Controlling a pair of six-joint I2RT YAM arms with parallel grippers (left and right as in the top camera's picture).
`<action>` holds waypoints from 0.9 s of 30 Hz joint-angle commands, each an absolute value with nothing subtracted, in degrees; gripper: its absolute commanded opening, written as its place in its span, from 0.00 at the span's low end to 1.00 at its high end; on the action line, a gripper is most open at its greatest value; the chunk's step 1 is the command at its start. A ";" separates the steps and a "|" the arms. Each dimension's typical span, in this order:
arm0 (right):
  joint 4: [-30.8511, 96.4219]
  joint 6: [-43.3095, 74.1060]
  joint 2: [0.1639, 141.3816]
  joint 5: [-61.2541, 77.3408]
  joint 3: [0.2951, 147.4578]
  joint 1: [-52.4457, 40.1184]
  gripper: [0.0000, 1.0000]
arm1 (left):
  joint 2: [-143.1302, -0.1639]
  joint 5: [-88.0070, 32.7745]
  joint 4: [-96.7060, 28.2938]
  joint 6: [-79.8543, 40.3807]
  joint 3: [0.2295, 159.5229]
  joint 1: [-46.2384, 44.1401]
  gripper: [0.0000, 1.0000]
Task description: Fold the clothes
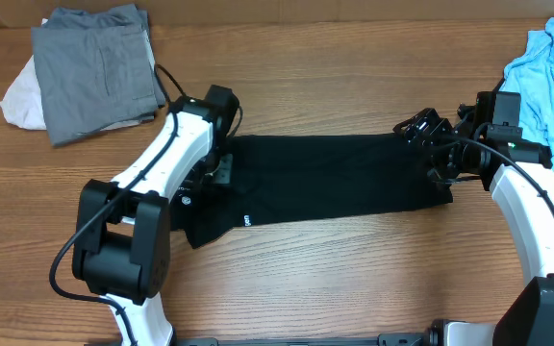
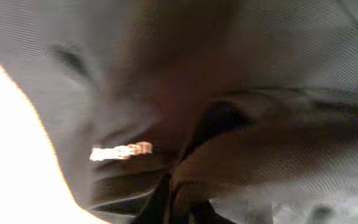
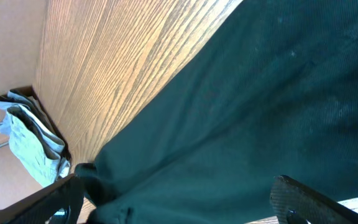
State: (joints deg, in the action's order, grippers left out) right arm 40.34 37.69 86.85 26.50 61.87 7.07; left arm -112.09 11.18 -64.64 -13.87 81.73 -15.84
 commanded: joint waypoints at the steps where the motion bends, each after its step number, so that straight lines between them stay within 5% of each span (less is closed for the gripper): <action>1: 40.66 37.26 86.91 25.71 63.07 6.81 1.00 | -112.62 15.44 -64.16 -17.34 84.18 -13.28 0.23; 2: 40.75 37.23 86.91 25.71 63.07 6.81 1.00 | -112.62 15.14 -64.05 -17.32 84.29 -12.67 0.39; 3: 40.84 37.23 86.91 25.71 63.07 6.81 1.00 | -112.62 14.96 -64.10 -16.97 84.29 -11.97 0.97; 4: 40.84 37.23 86.91 25.71 63.07 6.81 1.00 | -112.62 14.98 -64.16 -16.60 84.29 -11.77 1.00; 15: 41.71 37.23 86.91 25.71 63.07 6.81 1.00 | -112.62 15.14 -71.75 -20.95 93.93 -11.66 1.00; 20: 41.69 37.23 86.91 25.69 63.07 6.81 1.00 | -112.62 4.49 -79.64 -20.58 103.83 -12.38 0.99; 25: 41.69 37.23 86.91 25.69 63.07 6.81 1.00 | -112.77 -8.93 -80.82 -19.29 102.98 -14.04 0.69; 27: 41.71 37.23 86.91 25.69 63.07 6.81 1.00 | -112.77 -11.73 -80.66 -19.31 100.82 -14.90 0.70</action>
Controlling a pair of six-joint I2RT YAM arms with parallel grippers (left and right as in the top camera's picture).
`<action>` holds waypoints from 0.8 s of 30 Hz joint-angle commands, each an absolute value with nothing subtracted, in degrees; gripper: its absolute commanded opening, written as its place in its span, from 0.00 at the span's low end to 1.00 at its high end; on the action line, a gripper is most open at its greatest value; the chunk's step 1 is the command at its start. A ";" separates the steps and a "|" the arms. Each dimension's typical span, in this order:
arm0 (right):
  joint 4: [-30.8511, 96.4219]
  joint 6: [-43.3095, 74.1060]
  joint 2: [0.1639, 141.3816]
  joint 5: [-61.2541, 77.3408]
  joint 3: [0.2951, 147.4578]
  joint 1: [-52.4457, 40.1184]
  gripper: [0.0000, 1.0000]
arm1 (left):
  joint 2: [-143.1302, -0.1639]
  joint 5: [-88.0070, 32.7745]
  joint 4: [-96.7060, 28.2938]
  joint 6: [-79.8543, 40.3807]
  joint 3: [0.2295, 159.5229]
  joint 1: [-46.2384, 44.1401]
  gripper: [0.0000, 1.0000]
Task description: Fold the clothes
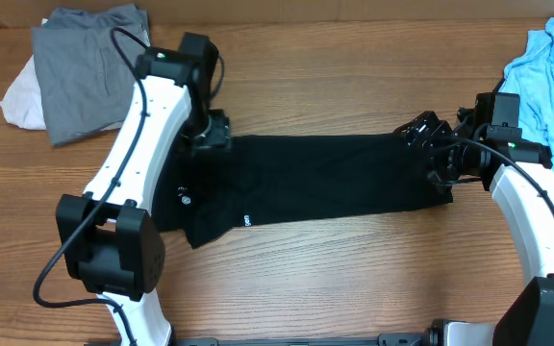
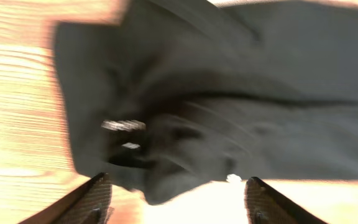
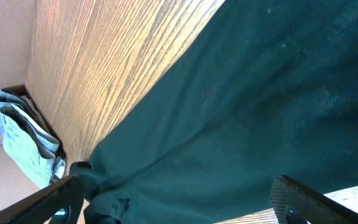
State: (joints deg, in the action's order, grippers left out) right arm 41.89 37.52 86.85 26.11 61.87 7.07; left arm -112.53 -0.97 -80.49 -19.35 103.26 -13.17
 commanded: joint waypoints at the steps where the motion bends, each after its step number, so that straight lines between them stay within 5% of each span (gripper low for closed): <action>1: 41.71 37.23 86.91 25.69 63.07 6.81 1.00 | -112.77 -13.43 -80.34 -19.31 99.63 -15.31 0.70; 9: 41.74 37.23 86.91 25.69 63.07 6.81 1.00 | -112.77 -20.78 -69.87 -30.59 86.65 -18.96 0.56; 24: 42.15 37.21 86.91 25.50 63.07 6.81 1.00 | -112.79 -10.07 -59.51 -50.52 80.55 -18.76 0.61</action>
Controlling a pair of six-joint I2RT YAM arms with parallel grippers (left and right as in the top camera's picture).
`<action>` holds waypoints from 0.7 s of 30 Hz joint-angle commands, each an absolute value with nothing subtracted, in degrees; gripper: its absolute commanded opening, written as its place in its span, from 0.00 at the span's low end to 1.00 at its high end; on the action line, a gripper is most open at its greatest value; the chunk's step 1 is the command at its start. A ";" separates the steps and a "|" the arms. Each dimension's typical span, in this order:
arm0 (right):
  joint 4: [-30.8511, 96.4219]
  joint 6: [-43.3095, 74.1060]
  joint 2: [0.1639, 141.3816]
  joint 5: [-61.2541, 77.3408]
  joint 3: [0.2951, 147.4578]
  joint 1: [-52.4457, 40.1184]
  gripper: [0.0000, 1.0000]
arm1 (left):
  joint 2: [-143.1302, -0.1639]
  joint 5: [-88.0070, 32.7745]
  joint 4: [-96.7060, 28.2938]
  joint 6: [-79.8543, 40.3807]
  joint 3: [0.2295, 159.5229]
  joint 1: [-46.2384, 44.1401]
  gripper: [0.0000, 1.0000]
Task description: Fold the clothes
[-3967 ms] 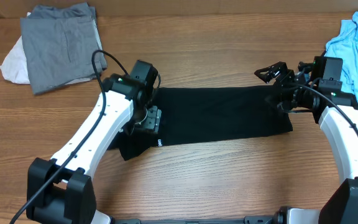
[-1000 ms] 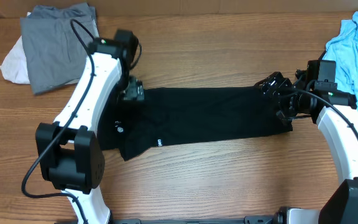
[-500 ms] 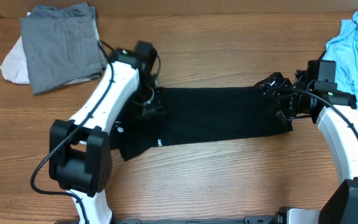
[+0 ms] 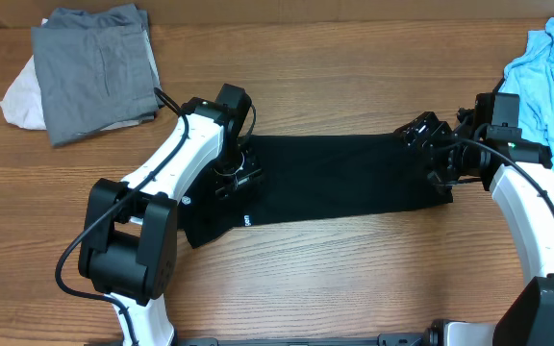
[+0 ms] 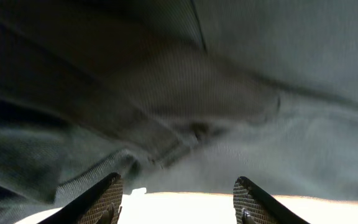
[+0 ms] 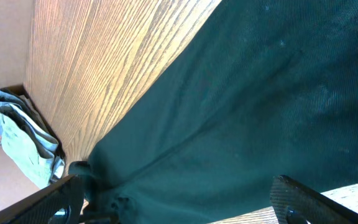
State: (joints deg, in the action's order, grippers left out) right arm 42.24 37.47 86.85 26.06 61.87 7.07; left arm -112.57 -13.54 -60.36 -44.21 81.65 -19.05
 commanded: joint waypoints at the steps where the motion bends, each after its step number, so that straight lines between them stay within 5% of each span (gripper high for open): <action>1: 42.13 37.23 86.91 25.50 63.07 6.81 1.00 | -112.79 -10.04 -59.02 -51.46 80.25 -18.76 0.61; 11: 42.17 37.21 86.91 25.50 63.07 6.81 1.00 | -112.81 -9.91 -53.21 -54.89 77.82 -18.76 0.59; 18: 42.19 37.21 86.91 25.47 63.07 6.81 1.00 | -112.81 -8.75 -49.78 -54.87 77.82 -18.76 0.38; 21: 42.22 37.21 86.91 25.50 63.07 6.81 1.00 | -112.81 -8.64 -48.66 -54.87 77.82 -18.76 0.20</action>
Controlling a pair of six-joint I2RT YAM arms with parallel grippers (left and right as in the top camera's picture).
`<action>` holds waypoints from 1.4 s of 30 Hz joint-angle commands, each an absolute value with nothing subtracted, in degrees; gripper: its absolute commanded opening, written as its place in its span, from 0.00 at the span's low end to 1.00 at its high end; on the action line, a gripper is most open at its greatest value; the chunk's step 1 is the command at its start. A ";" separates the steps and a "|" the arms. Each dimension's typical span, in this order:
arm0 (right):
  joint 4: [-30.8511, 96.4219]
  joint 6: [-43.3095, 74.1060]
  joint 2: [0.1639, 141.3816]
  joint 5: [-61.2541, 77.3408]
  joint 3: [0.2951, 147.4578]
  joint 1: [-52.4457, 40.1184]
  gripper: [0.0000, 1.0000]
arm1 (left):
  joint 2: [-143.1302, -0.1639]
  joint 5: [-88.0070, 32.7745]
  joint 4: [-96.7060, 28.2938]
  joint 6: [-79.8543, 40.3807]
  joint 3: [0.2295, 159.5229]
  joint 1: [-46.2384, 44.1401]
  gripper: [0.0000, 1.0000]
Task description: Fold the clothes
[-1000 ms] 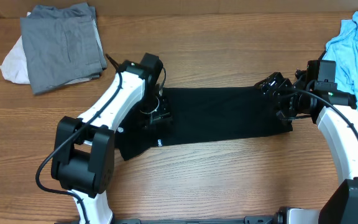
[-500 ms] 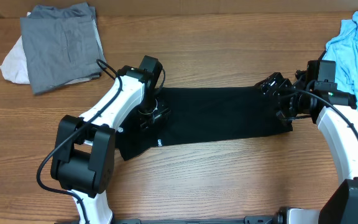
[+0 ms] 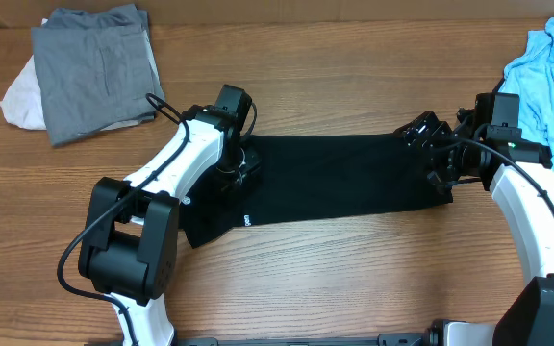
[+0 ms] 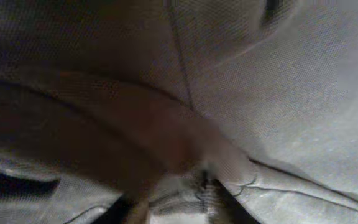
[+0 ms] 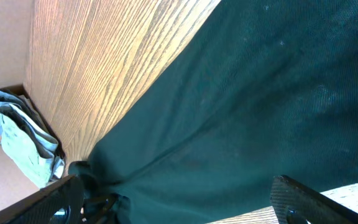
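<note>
A black garment (image 3: 335, 183) lies stretched left to right across the wooden table (image 3: 315, 279). My left gripper (image 3: 239, 175) is down on its left part. In the left wrist view its jaws (image 4: 174, 208) are pinched shut on a raised fold of the black fabric (image 4: 260, 93). My right gripper (image 3: 440, 161) sits over the garment's right end. In the right wrist view its fingers (image 5: 291, 196) stand wide apart, open, with dark cloth (image 5: 247, 106) lying beneath them.
A stack of folded grey clothes (image 3: 94, 67) with a white piece (image 3: 19, 101) under it lies at the back left. A crumpled light blue garment is heaped at the right edge, behind the right arm.
My left gripper's fingers, wide apart over the fabric before, have shut on a fold of the black garment at nearly the same spot. The right arm has not moved.
My left gripper was pressed into the garment's left end. Then it stood open above the upper left corner. Then it was down on the cloth a little further right, open, and now it is shut on a fold. The right gripper stayed open throughout.
</note>
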State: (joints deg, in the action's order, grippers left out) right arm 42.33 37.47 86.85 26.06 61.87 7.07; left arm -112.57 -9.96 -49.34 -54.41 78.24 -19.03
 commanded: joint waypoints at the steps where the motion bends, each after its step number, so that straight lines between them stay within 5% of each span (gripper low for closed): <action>1: 42.22 37.21 86.91 25.47 63.07 6.81 1.00 | -112.81 -8.51 -48.23 -54.87 77.82 -18.76 0.16; 9: 42.87 36.99 86.91 24.77 63.07 6.79 0.98 | -112.81 -8.47 -40.80 -52.66 77.84 -18.65 0.14; 12: 43.92 37.01 86.91 22.44 63.07 6.79 0.95 | -112.81 -5.67 -39.70 -52.73 77.84 -18.61 0.04; 16: 44.60 36.97 86.91 21.85 62.96 6.79 0.91 | -112.81 -0.78 -37.17 -52.64 77.84 -18.61 0.08; 21: 45.06 32.80 86.91 21.87 62.96 6.74 0.91 | -112.79 -1.23 -33.06 -48.29 78.22 -17.21 0.34; 24: 45.78 29.80 86.91 21.87 62.96 6.74 0.91 | -112.77 -6.44 -33.19 -44.14 80.25 -15.05 1.00; 28: 46.59 25.82 86.91 21.93 62.96 6.74 0.89 | -112.73 -11.92 -39.94 -39.48 85.71 -11.75 1.00; 37: 50.17 22.44 86.91 21.93 62.96 6.70 0.42 | -112.71 -12.29 -62.37 -29.43 102.76 -7.70 0.99; 42: 48.90 22.55 86.94 19.53 61.60 6.70 0.21 | -112.77 -14.92 -74.30 -21.82 104.88 -8.95 0.77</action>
State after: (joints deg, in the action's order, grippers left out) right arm 50.11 23.35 86.85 21.26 61.87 7.03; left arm -112.64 -12.47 -69.63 -28.71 104.36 -7.79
